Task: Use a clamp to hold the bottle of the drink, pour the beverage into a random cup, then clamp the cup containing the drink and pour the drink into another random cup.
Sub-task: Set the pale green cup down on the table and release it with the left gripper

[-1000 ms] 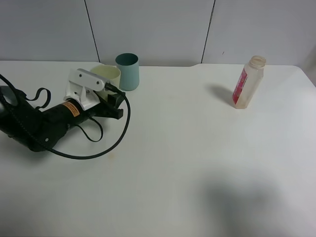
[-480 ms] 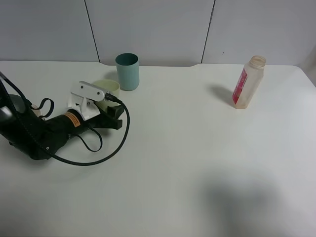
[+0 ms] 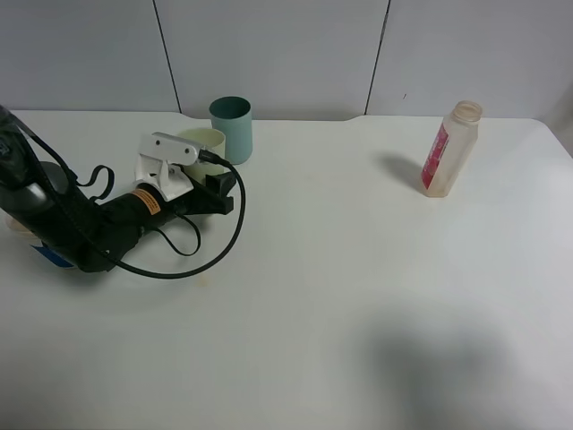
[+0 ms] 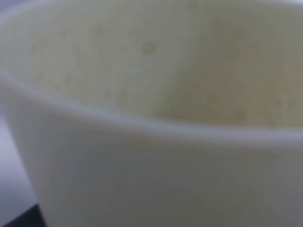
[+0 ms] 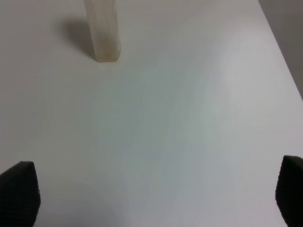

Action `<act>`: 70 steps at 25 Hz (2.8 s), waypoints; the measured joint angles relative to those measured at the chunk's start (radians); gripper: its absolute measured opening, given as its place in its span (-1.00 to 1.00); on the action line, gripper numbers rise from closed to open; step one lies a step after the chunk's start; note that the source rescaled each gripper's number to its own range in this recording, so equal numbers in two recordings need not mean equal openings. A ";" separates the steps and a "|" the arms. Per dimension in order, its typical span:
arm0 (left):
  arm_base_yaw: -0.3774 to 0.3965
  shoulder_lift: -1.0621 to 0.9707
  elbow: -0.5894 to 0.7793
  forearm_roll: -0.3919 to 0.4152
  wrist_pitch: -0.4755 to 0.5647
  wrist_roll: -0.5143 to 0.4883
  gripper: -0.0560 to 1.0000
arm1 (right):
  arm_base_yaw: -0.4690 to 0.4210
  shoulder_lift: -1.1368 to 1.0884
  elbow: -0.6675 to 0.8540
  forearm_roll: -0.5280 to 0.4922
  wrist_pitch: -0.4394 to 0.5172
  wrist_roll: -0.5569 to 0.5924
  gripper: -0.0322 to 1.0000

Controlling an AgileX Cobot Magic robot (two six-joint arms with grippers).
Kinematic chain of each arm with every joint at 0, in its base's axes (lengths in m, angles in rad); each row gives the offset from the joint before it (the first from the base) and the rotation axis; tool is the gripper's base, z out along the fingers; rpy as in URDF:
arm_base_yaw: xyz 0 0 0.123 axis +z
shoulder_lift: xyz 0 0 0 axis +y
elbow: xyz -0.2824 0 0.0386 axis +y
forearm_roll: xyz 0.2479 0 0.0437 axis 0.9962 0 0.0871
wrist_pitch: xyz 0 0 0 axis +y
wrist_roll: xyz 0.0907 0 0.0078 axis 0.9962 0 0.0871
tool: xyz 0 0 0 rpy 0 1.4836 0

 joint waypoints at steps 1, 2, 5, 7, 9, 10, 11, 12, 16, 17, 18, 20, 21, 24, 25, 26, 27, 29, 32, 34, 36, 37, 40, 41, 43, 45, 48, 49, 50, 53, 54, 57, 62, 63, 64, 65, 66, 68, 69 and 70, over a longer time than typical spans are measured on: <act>0.000 0.000 -0.008 0.000 0.000 -0.003 -0.84 | 0.000 0.000 0.000 0.000 0.000 0.000 1.00; 0.000 0.000 -0.015 0.001 0.000 -0.005 -0.84 | 0.000 0.000 0.000 0.000 0.000 0.000 1.00; 0.000 0.004 -0.024 0.000 -0.001 -0.007 -0.84 | 0.000 0.000 0.000 0.000 0.000 0.000 1.00; 0.000 0.014 -0.026 0.000 -0.001 -0.007 -0.84 | 0.000 0.000 0.000 0.000 0.000 0.000 1.00; 0.000 0.033 -0.029 -0.001 -0.001 -0.011 -0.84 | 0.000 0.000 0.000 0.000 0.000 0.000 1.00; 0.000 0.042 -0.029 -0.001 -0.013 -0.013 -0.84 | 0.000 0.000 0.000 0.000 0.000 0.000 1.00; 0.000 0.047 -0.030 -0.001 -0.022 -0.018 -0.84 | 0.000 0.000 0.000 0.000 0.000 0.000 1.00; 0.000 0.055 -0.030 -0.001 -0.036 -0.024 -0.84 | 0.000 0.000 0.000 0.000 0.000 0.000 1.00; 0.000 0.065 -0.051 -0.002 -0.037 -0.029 -0.84 | 0.000 0.000 0.000 0.000 0.000 0.001 1.00; 0.000 0.071 -0.063 -0.003 -0.037 -0.029 -0.84 | 0.000 0.000 0.000 0.000 0.000 0.001 1.00; 0.000 0.076 -0.071 -0.004 -0.037 -0.030 -0.84 | 0.000 0.000 0.000 0.000 0.000 0.001 1.00; 0.000 0.082 -0.082 -0.005 -0.037 -0.031 -0.84 | 0.000 0.000 0.000 0.000 0.000 0.001 1.00; 0.000 0.087 -0.092 -0.005 -0.035 -0.033 -0.84 | 0.000 0.000 0.000 0.000 0.000 0.001 1.00; 0.000 0.100 -0.114 -0.009 -0.038 -0.046 -0.84 | 0.000 0.000 0.000 0.000 0.000 0.001 1.00; 0.000 0.104 -0.115 -0.009 -0.042 -0.049 -0.84 | 0.000 0.000 0.000 0.000 0.000 0.001 1.00; 0.000 0.106 -0.119 -0.010 -0.044 -0.050 -0.84 | 0.000 0.000 0.000 0.000 0.000 0.001 1.00; 0.000 0.110 -0.122 -0.010 -0.046 -0.052 -0.84 | 0.000 0.000 0.000 0.000 0.000 0.001 1.00; 0.000 0.115 -0.122 -0.010 -0.055 -0.052 -0.84 | 0.000 0.000 0.000 0.000 0.000 0.001 1.00; 0.000 0.115 -0.119 -0.010 -0.059 -0.052 -0.84 | 0.000 0.000 0.000 0.000 0.000 0.001 1.00; 0.000 0.115 -0.119 -0.010 -0.059 -0.052 -0.84 | 0.000 0.000 0.000 0.000 0.000 0.001 1.00; 0.000 0.115 -0.117 -0.011 -0.059 -0.052 -0.84 | 0.000 0.000 0.000 0.000 0.000 0.001 1.00; 0.000 0.115 -0.114 -0.011 -0.062 -0.052 -0.84 | 0.000 0.000 0.000 0.000 0.000 0.001 1.00; -0.001 0.115 -0.094 -0.012 -0.054 -0.055 -0.71 | 0.000 0.000 0.000 0.000 0.000 0.001 1.00; -0.001 0.115 -0.094 -0.012 -0.054 -0.055 -0.71 | 0.000 0.000 0.000 0.000 0.000 0.001 1.00; -0.001 0.126 -0.077 -0.017 -0.030 -0.055 -0.62 | 0.000 0.000 0.000 0.000 0.000 0.001 1.00; -0.002 0.126 -0.071 -0.020 -0.033 -0.057 -0.59 | 0.000 0.000 0.000 0.000 0.000 0.001 1.00; -0.002 0.125 -0.067 -0.020 -0.038 -0.057 -0.44 | 0.000 0.000 0.000 0.000 0.000 0.001 1.00; -0.002 0.125 -0.067 -0.020 -0.038 -0.057 -0.44 | 0.000 0.000 0.000 0.000 0.000 0.001 1.00; -0.002 0.125 -0.067 -0.020 -0.040 -0.059 -0.37 | 0.000 0.000 0.000 0.000 0.000 0.001 1.00; -0.002 0.113 -0.064 -0.025 -0.035 -0.086 0.07 | 0.000 0.000 0.000 0.000 0.000 0.001 1.00; -0.002 0.105 -0.059 -0.028 -0.029 -0.101 0.14 | 0.000 0.000 0.000 0.000 0.000 0.001 1.00; -0.002 0.077 -0.034 -0.043 -0.018 -0.129 0.22 | 0.000 0.000 0.000 0.000 0.000 0.001 1.00; -0.002 0.010 0.007 -0.059 -0.017 -0.143 0.38 | 0.000 0.000 0.000 0.000 0.000 0.001 1.00; -0.002 -0.001 0.014 -0.060 -0.016 -0.144 0.49 | 0.000 0.000 0.000 0.000 0.000 0.001 1.00; -0.002 -0.014 0.021 -0.062 -0.016 -0.145 0.57 | 0.000 0.000 0.000 0.000 0.000 0.001 1.00; -0.002 -0.035 0.030 -0.063 -0.016 -0.146 0.66 | 0.000 0.000 0.000 0.000 0.000 0.001 1.00; -0.002 -0.067 0.041 -0.065 -0.016 -0.148 0.70 | 0.000 0.000 0.000 0.000 0.000 0.001 1.00; -0.002 -0.097 0.056 -0.069 -0.016 -0.148 0.71 | 0.000 0.000 0.000 0.000 0.000 0.001 1.00; -0.002 -0.112 0.064 -0.070 -0.016 -0.148 0.71 | 0.000 0.000 0.000 0.000 0.000 0.001 1.00; -0.002 -0.125 0.072 -0.071 -0.015 -0.148 0.71 | 0.000 0.000 0.000 0.000 0.000 0.001 1.00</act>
